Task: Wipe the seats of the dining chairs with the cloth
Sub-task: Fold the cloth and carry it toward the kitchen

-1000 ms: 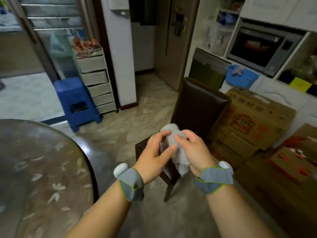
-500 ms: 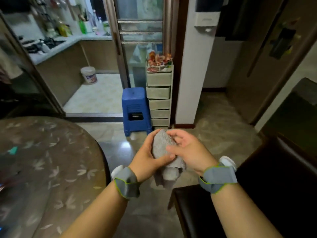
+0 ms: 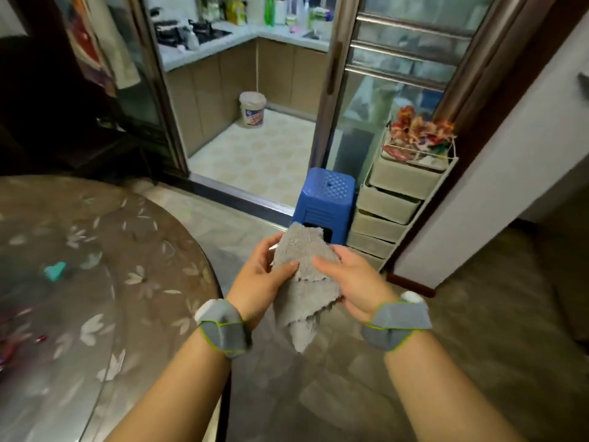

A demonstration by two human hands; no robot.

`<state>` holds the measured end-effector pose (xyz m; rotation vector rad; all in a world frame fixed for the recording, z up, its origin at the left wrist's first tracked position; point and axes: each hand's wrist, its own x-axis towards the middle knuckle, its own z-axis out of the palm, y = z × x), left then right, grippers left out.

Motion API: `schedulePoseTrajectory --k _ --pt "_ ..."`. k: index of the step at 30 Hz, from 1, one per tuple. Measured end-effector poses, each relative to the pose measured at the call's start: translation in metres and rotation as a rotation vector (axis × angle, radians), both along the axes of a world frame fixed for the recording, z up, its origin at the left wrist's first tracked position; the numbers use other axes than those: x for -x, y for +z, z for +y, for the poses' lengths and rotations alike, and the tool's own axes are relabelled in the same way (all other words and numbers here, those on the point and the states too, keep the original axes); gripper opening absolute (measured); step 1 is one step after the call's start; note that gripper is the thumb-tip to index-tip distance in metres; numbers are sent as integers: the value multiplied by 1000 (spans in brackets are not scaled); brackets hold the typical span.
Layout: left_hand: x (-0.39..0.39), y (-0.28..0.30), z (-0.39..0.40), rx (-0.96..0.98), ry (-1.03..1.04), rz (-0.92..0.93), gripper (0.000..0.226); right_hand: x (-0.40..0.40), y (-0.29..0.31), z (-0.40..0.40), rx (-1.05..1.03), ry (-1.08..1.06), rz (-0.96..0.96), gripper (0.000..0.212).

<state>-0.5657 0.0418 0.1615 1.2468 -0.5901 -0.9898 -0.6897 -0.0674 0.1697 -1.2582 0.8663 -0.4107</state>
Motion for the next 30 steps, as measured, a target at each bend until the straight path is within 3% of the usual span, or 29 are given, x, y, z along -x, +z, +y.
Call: schedulePoseTrajectory --k 2,4,10,13,16,20,28,30 --pt "-27 -1 -22 -81 53 -9 46 -34 -2 -26 203 3 114 37" --pt "-56 -1 -47 -117 39 11 56 -69 -9 -62 243 3 135 47" --pt "-99 -2 -111 17 -24 127 60 -152 -5 -146 82 -74 -22 21" --pt "-154 -10 -188 82 129 119 54 -224 -9 -226 -9 -27 -90 25" --pt "-216 -13 -261 2 301 4 42 -288 -6 -302 -54 73 -120 32" --pt "-294 -6 -336 -54 442 81 35 -360 -4 -385 -116 197 -128 46" --pt "-434 2 -394 -138 632 -18 31 -516 -6 -454 -131 380 -235 42" --pt "-523 -8 -417 -125 689 -30 29 -608 -20 -478 -158 429 -245 42"
